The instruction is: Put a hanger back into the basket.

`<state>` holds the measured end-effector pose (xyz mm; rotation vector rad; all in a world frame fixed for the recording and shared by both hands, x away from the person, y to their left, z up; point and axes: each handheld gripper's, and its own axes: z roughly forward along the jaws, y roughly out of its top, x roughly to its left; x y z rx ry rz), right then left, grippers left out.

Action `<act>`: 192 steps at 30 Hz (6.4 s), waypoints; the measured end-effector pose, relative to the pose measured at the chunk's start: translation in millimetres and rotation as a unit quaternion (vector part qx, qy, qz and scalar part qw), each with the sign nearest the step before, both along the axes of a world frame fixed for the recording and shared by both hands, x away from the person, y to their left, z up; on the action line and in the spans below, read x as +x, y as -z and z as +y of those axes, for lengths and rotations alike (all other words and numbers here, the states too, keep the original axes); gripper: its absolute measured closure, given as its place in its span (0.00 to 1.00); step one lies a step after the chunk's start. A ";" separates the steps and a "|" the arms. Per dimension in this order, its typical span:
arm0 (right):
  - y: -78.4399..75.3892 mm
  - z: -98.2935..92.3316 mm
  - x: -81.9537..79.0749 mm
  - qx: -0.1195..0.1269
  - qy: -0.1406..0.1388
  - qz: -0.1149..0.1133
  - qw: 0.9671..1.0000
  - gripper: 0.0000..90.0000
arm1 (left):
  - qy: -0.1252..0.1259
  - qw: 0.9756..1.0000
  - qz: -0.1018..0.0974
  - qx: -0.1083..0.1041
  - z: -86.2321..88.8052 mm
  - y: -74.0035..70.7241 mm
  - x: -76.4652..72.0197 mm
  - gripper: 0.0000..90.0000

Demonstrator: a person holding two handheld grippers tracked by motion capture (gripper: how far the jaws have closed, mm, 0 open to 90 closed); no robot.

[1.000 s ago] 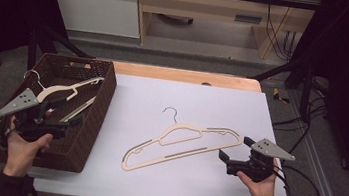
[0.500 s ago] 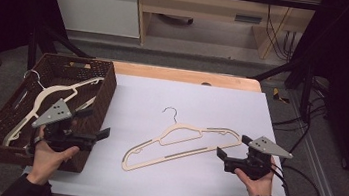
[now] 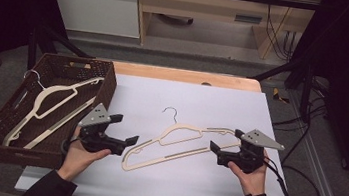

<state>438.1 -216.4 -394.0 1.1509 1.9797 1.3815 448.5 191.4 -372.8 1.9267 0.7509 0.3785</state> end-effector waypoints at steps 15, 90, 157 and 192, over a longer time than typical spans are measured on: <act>3.2 4.1 7.9 -0.015 -0.007 0.009 1.000 0.04 | 0.015 0.992 0.070 0.102 -40.1 55.5 47.3 0.30; 37.9 120.5 124.8 -0.061 -0.028 0.103 0.992 0.37 | 0.024 0.972 0.029 0.230 -65.2 48.1 22.5 0.89; 22.4 116.3 98.5 -0.047 -0.039 0.096 0.994 0.99 | 0.051 0.989 0.120 0.073 -99.8 56.1 65.1 0.48; -27.5 74.4 23.4 -0.028 -0.098 0.004 0.995 0.43 | 0.091 0.990 0.109 0.011 -106.3 32.7 27.6 0.96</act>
